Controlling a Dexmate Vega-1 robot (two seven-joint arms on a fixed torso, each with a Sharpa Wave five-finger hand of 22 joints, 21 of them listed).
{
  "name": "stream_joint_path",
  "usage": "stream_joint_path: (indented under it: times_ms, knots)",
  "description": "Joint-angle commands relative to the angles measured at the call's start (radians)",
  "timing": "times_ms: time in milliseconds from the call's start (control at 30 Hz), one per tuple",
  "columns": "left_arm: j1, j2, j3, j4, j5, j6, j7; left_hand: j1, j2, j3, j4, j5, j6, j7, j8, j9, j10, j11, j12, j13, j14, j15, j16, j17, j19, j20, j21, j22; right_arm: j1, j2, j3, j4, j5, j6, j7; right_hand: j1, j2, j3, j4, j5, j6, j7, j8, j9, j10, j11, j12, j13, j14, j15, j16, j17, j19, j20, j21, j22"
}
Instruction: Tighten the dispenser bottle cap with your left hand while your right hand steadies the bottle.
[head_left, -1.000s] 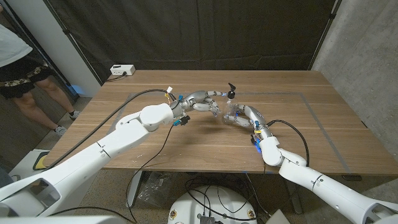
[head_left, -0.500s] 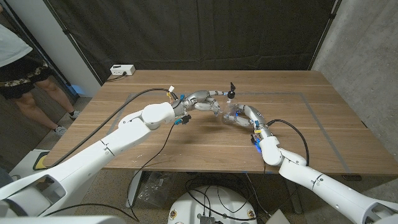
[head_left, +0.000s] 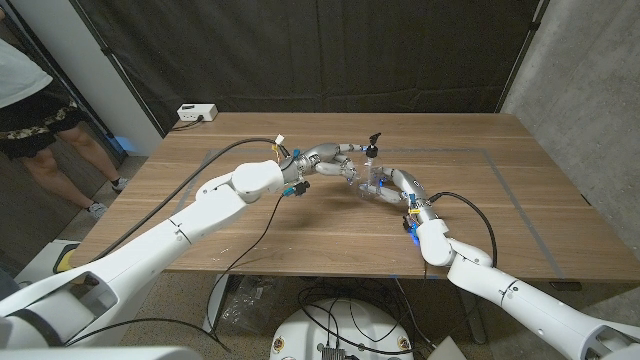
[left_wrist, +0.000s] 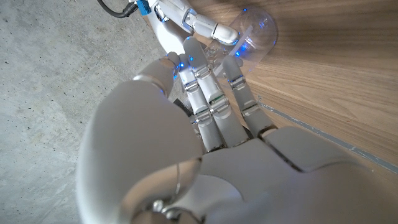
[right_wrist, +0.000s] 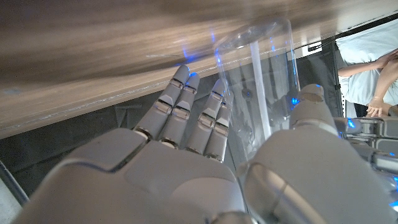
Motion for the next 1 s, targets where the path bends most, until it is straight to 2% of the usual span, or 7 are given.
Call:
stream_joint_path:
  times_ms: [33, 333, 733, 1000]
  knots:
    - [-0.034, -0.015, 0.013, 0.035, 0.008, -0.016, -0.035, -0.007, 0.000, 0.009, 0.000, 0.005, 0.007, -0.007, 0.002, 0.001, 0.013, -0.011, 0.021, 0.031, 0.001, 0.004, -0.006, 0.005, -0.002, 0.003, 0.010, 0.000, -0.004, 0.005, 0.001, -0.005, 0.003, -0.014, -0.007, 0.284, 0.286, 0.055, 0.045, 0.007, 0.133, -0.127, 0.004, 0.006, 0.007, -0.003, 0.008, 0.003, 0.010, -0.061, 0.002, 0.002, 0.001, -0.043, 0.007, 0.005]
    - [-0.068, -0.027, 0.030, 0.057, 0.030, -0.016, -0.056, -0.009, -0.001, 0.012, 0.001, 0.005, 0.008, -0.007, 0.003, 0.001, 0.013, -0.012, 0.020, 0.028, 0.001, 0.004, -0.006, 0.009, -0.005, 0.003, 0.019, -0.002, -0.006, 0.004, 0.000, -0.007, 0.005, -0.015, -0.007, 0.284, 0.286, 0.057, 0.046, 0.007, 0.134, -0.127, 0.003, 0.006, 0.007, -0.002, 0.008, 0.003, 0.009, -0.061, 0.001, 0.002, 0.001, -0.043, 0.008, 0.005]
    - [-0.176, -0.097, 0.092, 0.174, 0.064, -0.008, -0.135, -0.014, -0.005, 0.020, 0.001, 0.006, 0.006, -0.007, 0.002, 0.001, 0.014, -0.011, 0.022, 0.027, 0.004, 0.005, -0.009, 0.011, -0.009, 0.003, 0.030, -0.006, -0.020, -0.004, 0.005, -0.018, 0.009, -0.019, -0.013, 0.285, 0.287, 0.059, 0.046, 0.008, 0.134, -0.127, 0.003, 0.006, 0.008, -0.003, 0.007, 0.003, 0.010, -0.062, 0.002, 0.003, 0.001, -0.043, 0.009, 0.005]
    - [-0.216, -0.117, 0.118, 0.199, 0.099, 0.008, -0.150, -0.012, -0.006, 0.025, -0.002, 0.007, 0.005, -0.006, 0.002, 0.001, 0.013, -0.012, 0.024, 0.028, 0.004, 0.007, -0.009, 0.015, -0.013, 0.004, 0.037, -0.007, -0.039, -0.015, 0.014, -0.036, 0.013, -0.026, -0.018, 0.285, 0.287, 0.061, 0.046, 0.008, 0.134, -0.127, 0.003, 0.006, 0.008, -0.003, 0.007, 0.003, 0.012, -0.063, 0.002, 0.003, 0.001, -0.043, 0.011, 0.005]
